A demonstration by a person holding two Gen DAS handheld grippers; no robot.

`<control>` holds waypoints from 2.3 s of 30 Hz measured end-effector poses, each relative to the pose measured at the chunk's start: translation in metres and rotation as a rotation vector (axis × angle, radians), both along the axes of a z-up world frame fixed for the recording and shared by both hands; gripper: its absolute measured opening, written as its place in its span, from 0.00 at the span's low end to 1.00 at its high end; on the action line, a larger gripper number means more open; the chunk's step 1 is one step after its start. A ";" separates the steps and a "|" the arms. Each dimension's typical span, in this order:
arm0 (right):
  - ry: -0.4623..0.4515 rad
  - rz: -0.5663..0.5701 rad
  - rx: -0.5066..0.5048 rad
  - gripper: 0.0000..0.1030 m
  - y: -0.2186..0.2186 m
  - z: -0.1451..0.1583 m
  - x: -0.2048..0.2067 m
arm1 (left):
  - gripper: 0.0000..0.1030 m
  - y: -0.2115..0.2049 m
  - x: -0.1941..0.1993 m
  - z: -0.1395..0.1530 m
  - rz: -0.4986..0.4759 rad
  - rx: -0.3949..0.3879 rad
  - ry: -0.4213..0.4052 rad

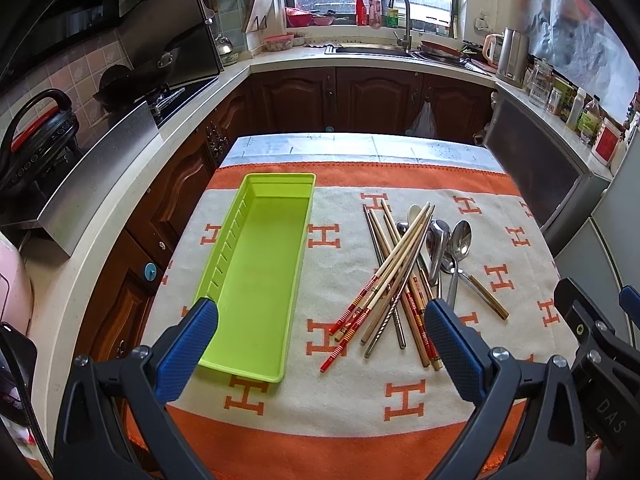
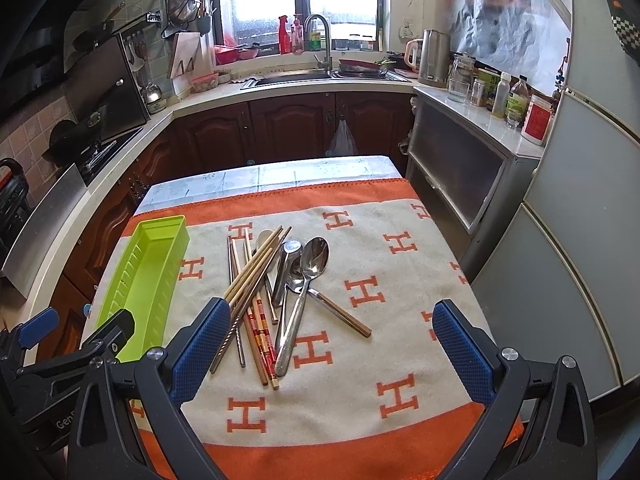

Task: Organize utensils

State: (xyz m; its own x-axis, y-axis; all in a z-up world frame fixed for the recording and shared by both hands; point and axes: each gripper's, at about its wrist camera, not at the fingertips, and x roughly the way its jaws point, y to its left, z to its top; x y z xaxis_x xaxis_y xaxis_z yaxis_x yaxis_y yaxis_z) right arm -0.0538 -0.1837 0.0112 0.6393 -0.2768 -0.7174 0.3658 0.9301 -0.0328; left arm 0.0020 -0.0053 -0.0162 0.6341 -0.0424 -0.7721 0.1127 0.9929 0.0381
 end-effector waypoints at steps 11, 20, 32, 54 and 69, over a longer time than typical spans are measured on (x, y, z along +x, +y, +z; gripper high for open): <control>-0.001 0.000 -0.001 1.00 -0.001 -0.001 -0.001 | 0.99 -0.002 0.001 0.002 -0.002 0.007 0.004; -0.007 -0.007 0.001 1.00 -0.003 -0.002 0.000 | 0.99 -0.005 0.004 0.007 -0.026 0.027 -0.021; 0.034 0.076 0.121 0.99 -0.033 0.016 0.029 | 0.99 -0.016 0.038 0.036 -0.200 -0.007 0.022; 0.275 0.144 0.330 0.56 -0.081 -0.081 0.146 | 0.50 -0.087 0.163 -0.081 -0.558 0.083 0.341; 0.353 0.185 0.383 0.54 -0.050 -0.145 0.158 | 0.23 -0.091 0.179 -0.138 -0.639 0.121 0.447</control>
State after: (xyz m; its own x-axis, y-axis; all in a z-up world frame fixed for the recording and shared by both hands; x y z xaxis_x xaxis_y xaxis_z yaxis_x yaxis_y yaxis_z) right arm 0.1042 -0.2337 -0.1341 0.3548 0.1404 -0.9243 0.2234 0.9473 0.2296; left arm 0.1807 -0.0960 -0.1547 0.1431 -0.1934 -0.9706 0.6903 0.7223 -0.0422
